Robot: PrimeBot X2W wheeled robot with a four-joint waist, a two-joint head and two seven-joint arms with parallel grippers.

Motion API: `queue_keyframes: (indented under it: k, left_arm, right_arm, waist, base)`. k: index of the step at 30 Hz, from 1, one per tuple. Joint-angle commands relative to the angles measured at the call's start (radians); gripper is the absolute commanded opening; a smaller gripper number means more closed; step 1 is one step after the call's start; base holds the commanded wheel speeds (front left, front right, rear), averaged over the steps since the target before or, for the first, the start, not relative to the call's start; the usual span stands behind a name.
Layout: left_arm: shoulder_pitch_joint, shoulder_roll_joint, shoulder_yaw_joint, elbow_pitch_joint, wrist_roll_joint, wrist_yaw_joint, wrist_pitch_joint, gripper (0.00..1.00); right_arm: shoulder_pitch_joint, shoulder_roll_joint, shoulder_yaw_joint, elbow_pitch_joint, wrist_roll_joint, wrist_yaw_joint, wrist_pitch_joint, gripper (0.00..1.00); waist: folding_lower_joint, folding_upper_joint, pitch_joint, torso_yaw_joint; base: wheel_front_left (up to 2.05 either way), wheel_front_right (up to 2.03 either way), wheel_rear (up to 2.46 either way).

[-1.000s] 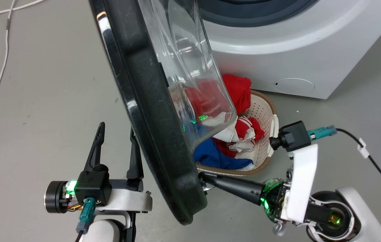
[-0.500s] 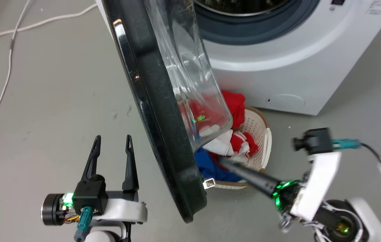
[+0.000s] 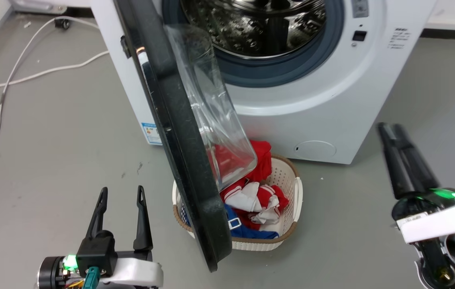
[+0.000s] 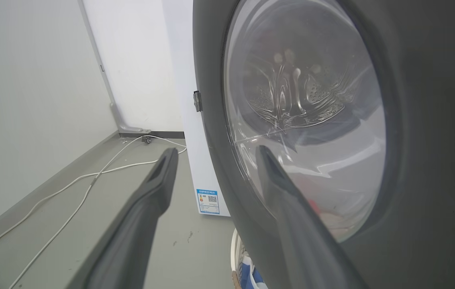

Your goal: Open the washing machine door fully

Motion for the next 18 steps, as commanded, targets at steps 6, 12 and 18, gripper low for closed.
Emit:
queue_keyframes:
  k: [6, 12, 18]
  left_arm:
    - [0.035, 0.001, 0.016, -0.006, 0.008, -0.006, -0.003, 1.00]
    - [0.049, 0.001, 0.021, -0.007, 0.009, -0.008, -0.002, 1.00]
    - [0.055, 0.000, 0.025, -0.003, 0.010, -0.010, -0.003, 1.00]
  right_arm:
    - [0.030, -0.029, -0.038, 0.109, -0.306, 0.003, -0.194, 1.00]
    - [0.060, 0.043, -0.155, 0.103, -0.580, 0.003, -0.206, 1.00]
    - [0.128, 0.116, -0.223, 0.074, -0.728, 0.002, -0.206, 1.00]
  waist:
    - [0.0002, 0.0000, -0.035, -0.033]
    - [0.0002, 0.0000, -0.047, -0.054]
    - [0.0002, 0.0000, -0.059, -0.066]
  base:
    - [0.00, 0.00, 0.00]
    - [0.00, 0.00, 0.00]
    - [0.00, 0.00, 0.00]
